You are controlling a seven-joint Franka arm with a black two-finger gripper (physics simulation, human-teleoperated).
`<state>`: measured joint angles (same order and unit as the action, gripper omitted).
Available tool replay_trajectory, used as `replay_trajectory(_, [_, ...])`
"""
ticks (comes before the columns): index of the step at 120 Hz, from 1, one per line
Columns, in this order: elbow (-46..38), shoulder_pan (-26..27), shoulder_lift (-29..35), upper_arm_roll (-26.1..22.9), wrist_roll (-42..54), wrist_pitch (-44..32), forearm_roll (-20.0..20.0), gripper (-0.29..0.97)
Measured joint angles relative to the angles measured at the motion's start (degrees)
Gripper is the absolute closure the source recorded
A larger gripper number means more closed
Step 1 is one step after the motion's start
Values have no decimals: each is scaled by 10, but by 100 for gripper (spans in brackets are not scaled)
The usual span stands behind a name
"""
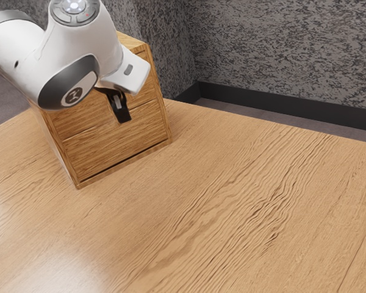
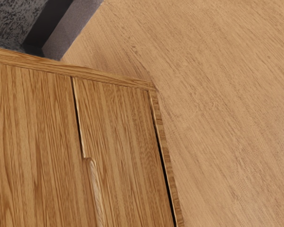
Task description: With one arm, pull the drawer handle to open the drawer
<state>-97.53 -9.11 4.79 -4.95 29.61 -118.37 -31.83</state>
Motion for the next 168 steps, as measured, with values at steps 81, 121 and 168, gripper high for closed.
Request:
replay_trajectory(81, [166, -6, -156, 93, 38, -47, 56, 0])
replay_trajectory(121, [203, -3, -208, 112, 87, -50, 73, 0])
replay_trajectory(168, [184, 0, -208, 123, 124, -51, 87, -8])
